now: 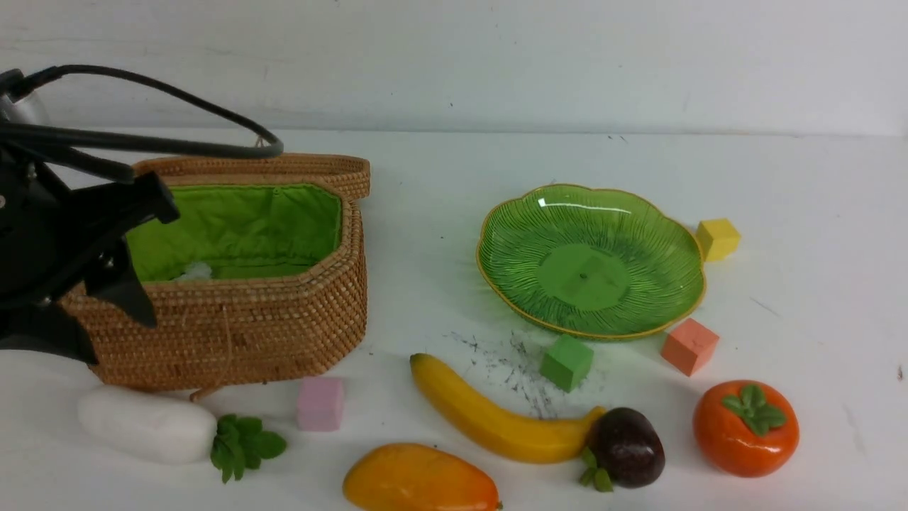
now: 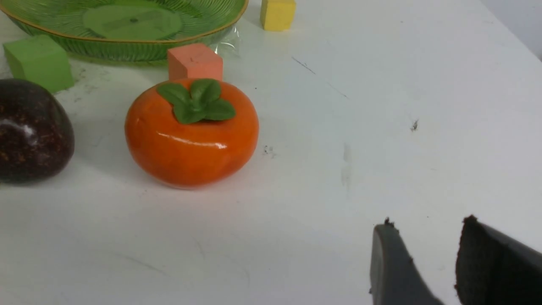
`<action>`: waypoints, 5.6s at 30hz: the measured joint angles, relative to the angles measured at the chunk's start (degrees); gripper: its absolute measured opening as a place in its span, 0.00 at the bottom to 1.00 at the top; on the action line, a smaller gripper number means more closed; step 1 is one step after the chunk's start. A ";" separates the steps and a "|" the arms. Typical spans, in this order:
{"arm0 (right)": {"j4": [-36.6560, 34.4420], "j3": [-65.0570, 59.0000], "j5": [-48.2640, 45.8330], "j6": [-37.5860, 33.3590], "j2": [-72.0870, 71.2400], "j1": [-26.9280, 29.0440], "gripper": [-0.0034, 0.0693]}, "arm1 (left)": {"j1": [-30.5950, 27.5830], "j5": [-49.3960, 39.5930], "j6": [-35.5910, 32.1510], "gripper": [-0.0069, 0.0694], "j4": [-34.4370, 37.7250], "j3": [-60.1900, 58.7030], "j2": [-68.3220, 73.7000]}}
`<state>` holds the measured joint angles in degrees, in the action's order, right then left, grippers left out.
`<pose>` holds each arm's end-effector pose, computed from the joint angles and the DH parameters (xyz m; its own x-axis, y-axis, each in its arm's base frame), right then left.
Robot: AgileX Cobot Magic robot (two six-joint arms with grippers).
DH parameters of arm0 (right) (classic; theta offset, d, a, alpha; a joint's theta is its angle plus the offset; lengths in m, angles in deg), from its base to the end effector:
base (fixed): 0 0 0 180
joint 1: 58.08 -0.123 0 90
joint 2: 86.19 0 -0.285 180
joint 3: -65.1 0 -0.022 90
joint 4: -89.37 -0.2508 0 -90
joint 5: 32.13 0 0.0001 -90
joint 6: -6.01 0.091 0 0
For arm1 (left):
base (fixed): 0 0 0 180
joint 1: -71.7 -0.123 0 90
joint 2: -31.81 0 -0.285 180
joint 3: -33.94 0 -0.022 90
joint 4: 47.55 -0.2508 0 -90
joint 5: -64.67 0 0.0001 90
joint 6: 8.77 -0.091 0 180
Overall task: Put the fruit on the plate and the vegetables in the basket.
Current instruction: Take a daikon with your left arm and place it on the basket on the left, then grab a tomato with your left arm and place it on the plate on the right.
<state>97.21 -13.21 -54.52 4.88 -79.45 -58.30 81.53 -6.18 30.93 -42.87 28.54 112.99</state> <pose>0.0517 -0.0045 0.1730 -0.3001 -0.1468 -0.9426 0.0020 0.9880 -0.1545 0.2354 -0.0479 0.3578 -0.8154 -0.5257 -0.2424 -0.4495 0.8388 -0.3071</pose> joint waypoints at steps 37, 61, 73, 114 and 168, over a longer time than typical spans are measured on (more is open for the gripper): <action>0.05 0.00 0.00 0.00 0.00 0.00 0.38 | 0.00 23.68 31.71 0.65 -5.45 -22.22 -2.29; 0.11 0.00 0.00 0.00 0.00 0.00 0.38 | -8.41 33.19 40.00 0.77 -2.54 -22.22 13.01; 0.17 0.00 0.00 0.00 0.00 0.00 0.38 | -8.92 36.72 35.13 0.77 0.91 -22.22 20.75; 0.17 0.00 0.00 0.00 0.00 0.00 0.38 | -8.92 24.39 -16.45 0.72 5.71 -1.82 1.76; 0.21 0.00 0.00 0.00 0.00 0.00 0.38 | -8.96 0.01 -27.40 0.07 16.60 4.67 -8.00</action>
<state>97.42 -13.21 -54.52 4.88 -79.45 -58.30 72.57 -6.17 3.53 -26.27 33.21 104.99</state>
